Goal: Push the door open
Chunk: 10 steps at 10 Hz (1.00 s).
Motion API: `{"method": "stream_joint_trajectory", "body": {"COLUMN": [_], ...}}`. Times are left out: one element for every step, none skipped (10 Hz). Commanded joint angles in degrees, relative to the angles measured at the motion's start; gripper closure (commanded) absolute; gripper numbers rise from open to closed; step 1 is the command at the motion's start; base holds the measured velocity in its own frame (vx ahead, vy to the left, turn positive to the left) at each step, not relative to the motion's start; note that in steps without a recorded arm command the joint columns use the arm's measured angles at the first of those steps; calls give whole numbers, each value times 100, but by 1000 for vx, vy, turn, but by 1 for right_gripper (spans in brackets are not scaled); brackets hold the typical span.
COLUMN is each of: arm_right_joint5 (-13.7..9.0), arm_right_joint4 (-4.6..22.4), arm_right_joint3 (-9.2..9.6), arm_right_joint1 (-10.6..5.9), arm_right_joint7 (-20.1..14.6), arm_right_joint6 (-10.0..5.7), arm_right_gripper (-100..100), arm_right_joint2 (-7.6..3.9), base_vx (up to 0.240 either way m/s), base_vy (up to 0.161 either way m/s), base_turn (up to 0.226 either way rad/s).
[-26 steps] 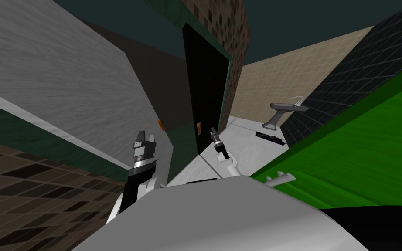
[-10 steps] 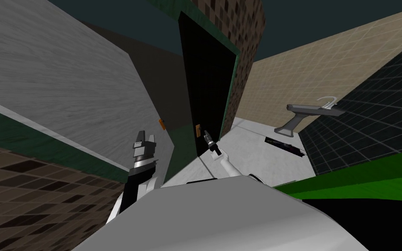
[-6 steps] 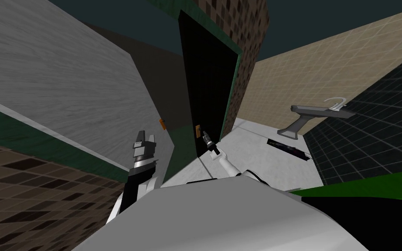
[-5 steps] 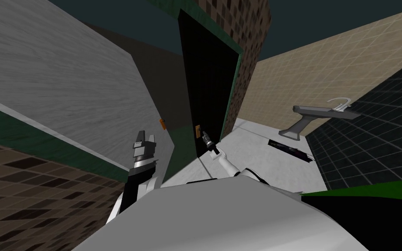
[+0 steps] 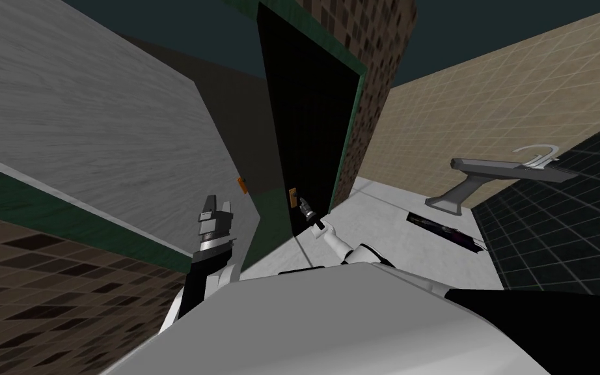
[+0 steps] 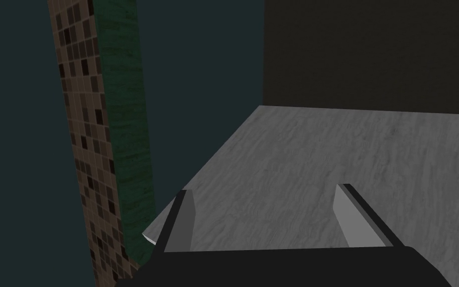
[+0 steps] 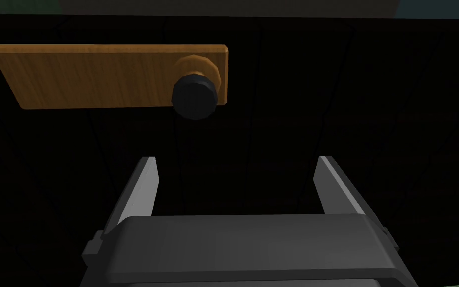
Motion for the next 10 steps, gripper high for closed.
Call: {"method": "stream_joint_trajectory", "body": {"arm_right_joint5": [-7,-13,-18,-22,-27,-30,-35,-37,-33,-40], "arm_right_joint4": [232,382,500,604,707,798,900,960,885,905], "arm_right_joint3": [62,94,119,141,164,183,205,217,210,186], "arm_right_joint1": [-112,-197,-264,-322,-381,-432,-490,-523,-480,-485], "arm_right_joint7": [-59,-93,-119,-142,-165,-185,-208,-222,-206,-194], "arm_right_joint6": [-19,-33,-45,-55,-65,-73,-83,-89,-70,-77], "arm_right_gripper": [-100,-100,-100,-100,-100,-100,-100,-100,-100,-100], "arm_right_joint2": [15,29,41,53,65,76,90,98,93,-2], "base_vx": [45,41,45,37,25,27,22,20,10,105], "base_vy": [-106,-102,-87,-80,-78,-78,-69,-63,-26,42], "base_turn": [51,62,60,40,44,39,41,31,9,36]}}
